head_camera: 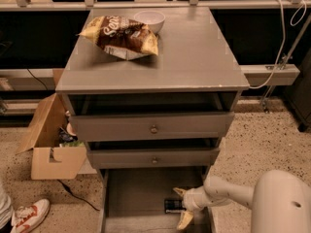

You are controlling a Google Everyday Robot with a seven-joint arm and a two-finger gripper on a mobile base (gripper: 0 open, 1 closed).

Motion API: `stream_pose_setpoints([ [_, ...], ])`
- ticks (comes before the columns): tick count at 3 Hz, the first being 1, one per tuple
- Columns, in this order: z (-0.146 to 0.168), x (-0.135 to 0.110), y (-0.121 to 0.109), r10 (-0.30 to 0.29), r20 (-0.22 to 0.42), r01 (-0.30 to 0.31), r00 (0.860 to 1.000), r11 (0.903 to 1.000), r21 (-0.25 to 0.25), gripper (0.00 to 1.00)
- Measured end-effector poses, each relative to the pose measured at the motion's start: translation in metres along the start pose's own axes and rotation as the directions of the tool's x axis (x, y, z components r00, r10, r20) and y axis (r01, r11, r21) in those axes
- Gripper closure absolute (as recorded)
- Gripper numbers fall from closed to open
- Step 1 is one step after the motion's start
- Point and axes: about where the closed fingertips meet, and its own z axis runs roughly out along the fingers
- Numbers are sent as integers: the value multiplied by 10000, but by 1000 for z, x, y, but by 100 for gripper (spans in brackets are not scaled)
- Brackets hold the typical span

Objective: Pick rxbar blueberry from bottom drawer and place on counter

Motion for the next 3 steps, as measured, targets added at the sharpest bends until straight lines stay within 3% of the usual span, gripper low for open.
stream_pose_setpoints([
  [3,48,42,-13,757,-893,-768,9931,9970,-89,0],
])
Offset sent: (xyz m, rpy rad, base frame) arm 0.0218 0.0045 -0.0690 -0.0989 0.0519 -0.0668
